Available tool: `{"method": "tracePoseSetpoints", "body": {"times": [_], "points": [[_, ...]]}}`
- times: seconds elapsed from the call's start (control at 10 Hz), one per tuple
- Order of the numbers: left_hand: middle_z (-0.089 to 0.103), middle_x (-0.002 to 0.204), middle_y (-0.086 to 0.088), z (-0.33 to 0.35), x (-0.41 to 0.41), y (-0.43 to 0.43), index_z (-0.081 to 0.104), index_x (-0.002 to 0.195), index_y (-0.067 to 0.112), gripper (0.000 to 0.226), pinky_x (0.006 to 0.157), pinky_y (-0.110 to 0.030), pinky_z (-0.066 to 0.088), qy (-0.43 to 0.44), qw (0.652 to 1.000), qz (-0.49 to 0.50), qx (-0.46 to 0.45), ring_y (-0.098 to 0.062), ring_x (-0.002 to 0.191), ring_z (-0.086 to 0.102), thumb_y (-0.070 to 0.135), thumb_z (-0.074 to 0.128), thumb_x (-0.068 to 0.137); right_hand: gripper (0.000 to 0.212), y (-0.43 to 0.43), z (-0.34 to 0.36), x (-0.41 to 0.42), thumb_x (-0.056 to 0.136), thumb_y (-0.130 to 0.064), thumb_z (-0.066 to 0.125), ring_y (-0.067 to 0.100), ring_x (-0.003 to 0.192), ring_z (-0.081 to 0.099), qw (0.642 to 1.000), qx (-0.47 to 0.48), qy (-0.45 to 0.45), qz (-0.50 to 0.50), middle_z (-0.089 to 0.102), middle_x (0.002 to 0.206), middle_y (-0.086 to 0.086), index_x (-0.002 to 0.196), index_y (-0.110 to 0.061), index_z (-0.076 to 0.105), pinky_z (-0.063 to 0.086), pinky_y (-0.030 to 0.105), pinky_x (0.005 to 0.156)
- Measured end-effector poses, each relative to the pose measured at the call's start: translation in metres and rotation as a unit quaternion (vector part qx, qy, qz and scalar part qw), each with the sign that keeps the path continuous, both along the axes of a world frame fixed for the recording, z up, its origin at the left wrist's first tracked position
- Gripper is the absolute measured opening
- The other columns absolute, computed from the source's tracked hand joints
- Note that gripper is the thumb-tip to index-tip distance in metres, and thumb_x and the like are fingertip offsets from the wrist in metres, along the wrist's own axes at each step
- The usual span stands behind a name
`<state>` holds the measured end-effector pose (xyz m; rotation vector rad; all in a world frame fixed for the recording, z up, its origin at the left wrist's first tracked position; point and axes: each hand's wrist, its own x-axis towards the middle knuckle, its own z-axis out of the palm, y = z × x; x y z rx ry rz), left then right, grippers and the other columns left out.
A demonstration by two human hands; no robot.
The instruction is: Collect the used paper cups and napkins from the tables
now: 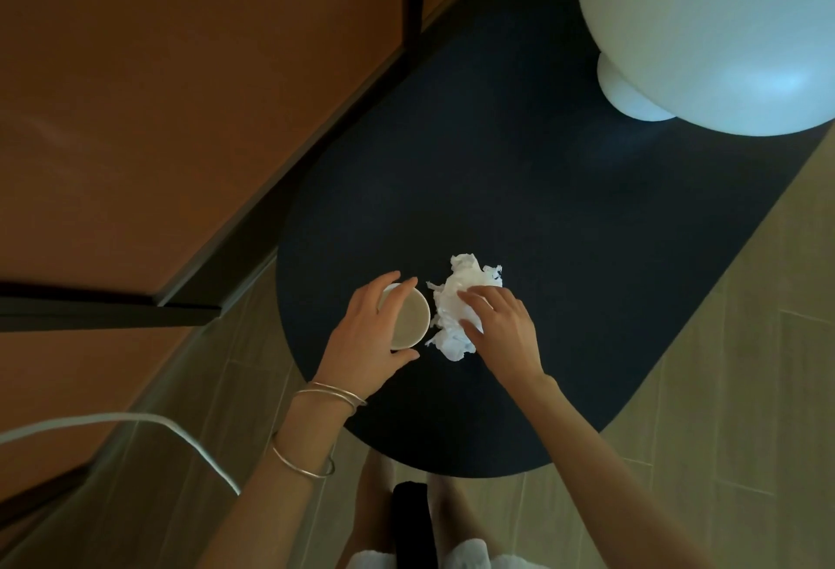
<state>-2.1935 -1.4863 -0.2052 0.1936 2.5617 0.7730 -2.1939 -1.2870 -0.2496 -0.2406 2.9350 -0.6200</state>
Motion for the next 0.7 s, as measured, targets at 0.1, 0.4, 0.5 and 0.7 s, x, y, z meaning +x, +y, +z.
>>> {"method": "tracePoseSetpoints", "body": {"times": [0.1,0.4,0.5,0.7], "points": [[0.022,0.145,0.004,0.002,0.001,0.004,0.024,0.141,0.03,0.089,0.099,-0.036,0.039,0.013,1.0,0.01,0.006,-0.016,0.132,0.022,0.028,0.078,0.07,0.039,0.003,0.001,0.003,0.072,-0.008,0.076,0.029,0.099,0.063,1.0,-0.004,-0.016,0.004,0.068,0.107,0.009,0.11,-0.009,0.067,0.05,0.04,0.081],[0.018,0.147,0.003,0.001,0.004,0.012,0.017,0.143,0.032,0.099,0.1,-0.04,0.038,-0.01,0.999,0.046,0.003,-0.019,0.133,0.023,0.03,0.08,0.067,0.043,0.009,0.015,0.006,0.077,-0.012,0.074,0.026,0.11,0.059,0.999,-0.005,-0.035,0.016,0.064,0.119,0.007,0.119,-0.013,0.062,0.047,0.039,0.088],[0.012,0.15,0.003,0.003,0.005,0.01,0.01,0.144,0.033,0.104,0.103,-0.044,0.036,-0.034,0.999,0.036,-0.011,-0.021,0.136,0.02,0.029,0.08,0.068,0.043,0.011,0.019,0.008,0.077,-0.012,0.073,0.027,0.111,0.058,0.999,-0.005,-0.033,0.017,0.064,0.12,0.008,0.119,-0.012,0.062,0.046,0.039,0.089],[0.018,0.149,0.002,0.036,0.004,-0.002,0.01,0.145,0.03,0.095,0.102,-0.038,0.037,0.009,0.998,0.006,-0.062,-0.02,0.133,0.027,0.043,0.072,0.074,0.044,0.017,0.049,0.005,0.082,-0.018,0.069,0.024,0.117,0.055,0.998,0.023,-0.016,0.05,0.06,0.126,0.006,0.125,-0.015,0.058,0.04,0.036,0.097]]}}
